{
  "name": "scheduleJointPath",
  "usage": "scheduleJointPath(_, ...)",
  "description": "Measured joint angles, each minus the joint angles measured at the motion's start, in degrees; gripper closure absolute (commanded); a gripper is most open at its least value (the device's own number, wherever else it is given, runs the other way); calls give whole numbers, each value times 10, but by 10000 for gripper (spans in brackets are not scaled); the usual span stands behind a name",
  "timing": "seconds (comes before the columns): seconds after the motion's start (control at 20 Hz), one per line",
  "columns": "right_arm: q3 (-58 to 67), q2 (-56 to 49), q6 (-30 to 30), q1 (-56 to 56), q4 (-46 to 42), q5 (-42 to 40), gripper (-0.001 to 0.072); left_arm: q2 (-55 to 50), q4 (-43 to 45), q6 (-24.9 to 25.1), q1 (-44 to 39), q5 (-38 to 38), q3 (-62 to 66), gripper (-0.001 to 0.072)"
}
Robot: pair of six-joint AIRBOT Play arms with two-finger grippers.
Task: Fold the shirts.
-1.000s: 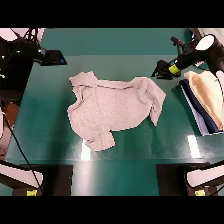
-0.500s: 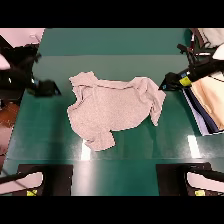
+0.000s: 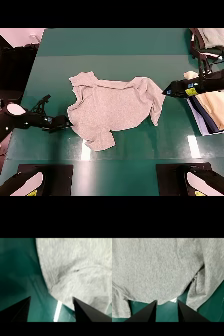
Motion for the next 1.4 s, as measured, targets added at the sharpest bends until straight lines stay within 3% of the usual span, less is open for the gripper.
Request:
scheduleJointPath(0.35,-8,12,0,0,0,-3,414,4,-25,-14,-76,89,-28,100)
scheduleJointPath(0.4,-8,13,0,0,-1,1,414,4,-25,-18,-81,97,-29,264)
scheduleJointPath(0.45,-8,13,0,0,-1,5,414,3,-23,-21,-85,107,-31,555)
scheduleJointPath(0.5,-8,13,0,0,-3,12,414,2,-15,-24,-87,111,-32,683)
scheduleJointPath(0.7,-32,17,5,0,-41,36,384,2,-19,-27,-91,115,-15,686)
scheduleJointPath(0.75,-51,20,11,0,-51,37,309,2,-20,-26,-92,113,-5,686)
scheduleJointPath(0.8,-76,23,15,0,-60,38,186,2,-21,-25,-92,108,6,686)
scheduleJointPath(0.85,-106,28,17,0,-68,35,170,2,-21,-23,-92,101,19,686)
scheduleJointPath(1.3,-298,34,38,66,-52,-166,187,2,-23,-15,-93,78,70,686)
scheduleJointPath(1.4,-306,18,45,76,-51,-196,273,2,-23,-14,-93,77,72,686)
